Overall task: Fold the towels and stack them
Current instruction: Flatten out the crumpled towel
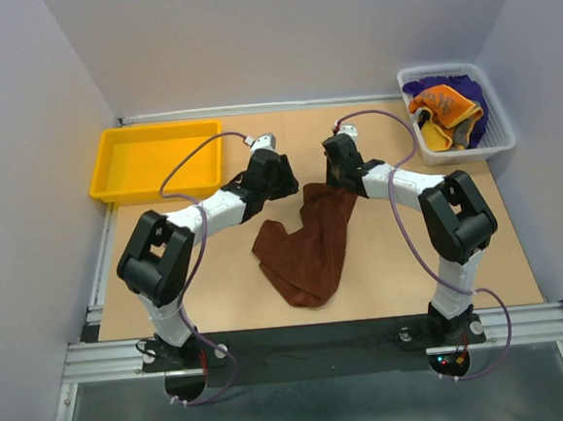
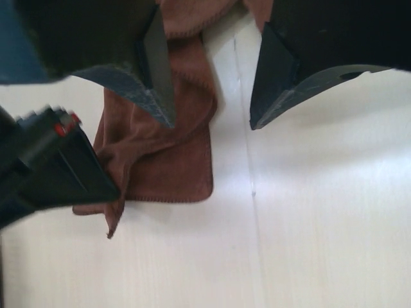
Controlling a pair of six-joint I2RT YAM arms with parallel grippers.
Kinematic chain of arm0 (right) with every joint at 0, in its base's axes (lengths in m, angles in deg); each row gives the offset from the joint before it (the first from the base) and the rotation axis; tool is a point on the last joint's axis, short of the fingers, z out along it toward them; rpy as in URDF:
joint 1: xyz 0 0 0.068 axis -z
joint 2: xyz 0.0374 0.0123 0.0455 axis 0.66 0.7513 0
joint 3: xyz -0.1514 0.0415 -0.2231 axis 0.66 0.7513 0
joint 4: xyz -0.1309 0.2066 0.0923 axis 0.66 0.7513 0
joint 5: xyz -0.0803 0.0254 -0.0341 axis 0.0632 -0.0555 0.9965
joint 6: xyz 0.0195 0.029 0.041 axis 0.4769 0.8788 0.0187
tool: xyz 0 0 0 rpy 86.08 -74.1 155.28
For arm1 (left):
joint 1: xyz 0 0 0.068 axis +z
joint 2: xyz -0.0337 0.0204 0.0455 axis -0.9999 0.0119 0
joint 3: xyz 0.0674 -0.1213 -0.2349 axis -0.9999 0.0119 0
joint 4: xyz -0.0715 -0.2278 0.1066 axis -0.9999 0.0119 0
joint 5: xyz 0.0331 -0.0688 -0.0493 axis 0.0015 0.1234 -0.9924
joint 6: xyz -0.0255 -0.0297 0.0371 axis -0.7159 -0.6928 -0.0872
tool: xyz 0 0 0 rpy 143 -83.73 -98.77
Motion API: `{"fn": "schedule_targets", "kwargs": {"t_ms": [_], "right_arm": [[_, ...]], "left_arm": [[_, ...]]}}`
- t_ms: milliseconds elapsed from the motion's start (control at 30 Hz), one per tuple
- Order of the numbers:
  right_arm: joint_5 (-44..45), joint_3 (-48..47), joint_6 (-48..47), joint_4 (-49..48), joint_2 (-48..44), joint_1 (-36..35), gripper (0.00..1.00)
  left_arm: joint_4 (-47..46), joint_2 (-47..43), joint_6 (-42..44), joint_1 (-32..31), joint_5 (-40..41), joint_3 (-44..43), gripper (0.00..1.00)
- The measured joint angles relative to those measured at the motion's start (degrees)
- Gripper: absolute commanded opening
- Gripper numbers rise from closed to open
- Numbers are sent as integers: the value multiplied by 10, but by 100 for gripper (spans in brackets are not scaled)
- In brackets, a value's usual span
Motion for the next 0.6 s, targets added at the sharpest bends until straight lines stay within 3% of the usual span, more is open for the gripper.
{"fn": "schedule_targets", "kwargs": {"t_ms": [267, 600], "right_arm": [[-28, 62, -13, -79, -38, 1, 0], [-45, 111, -12, -113, -47, 3, 1]], "left_arm": [[26, 115, 42, -13, 19, -120, 47], [68, 196, 83, -44, 63, -191, 48]]}}
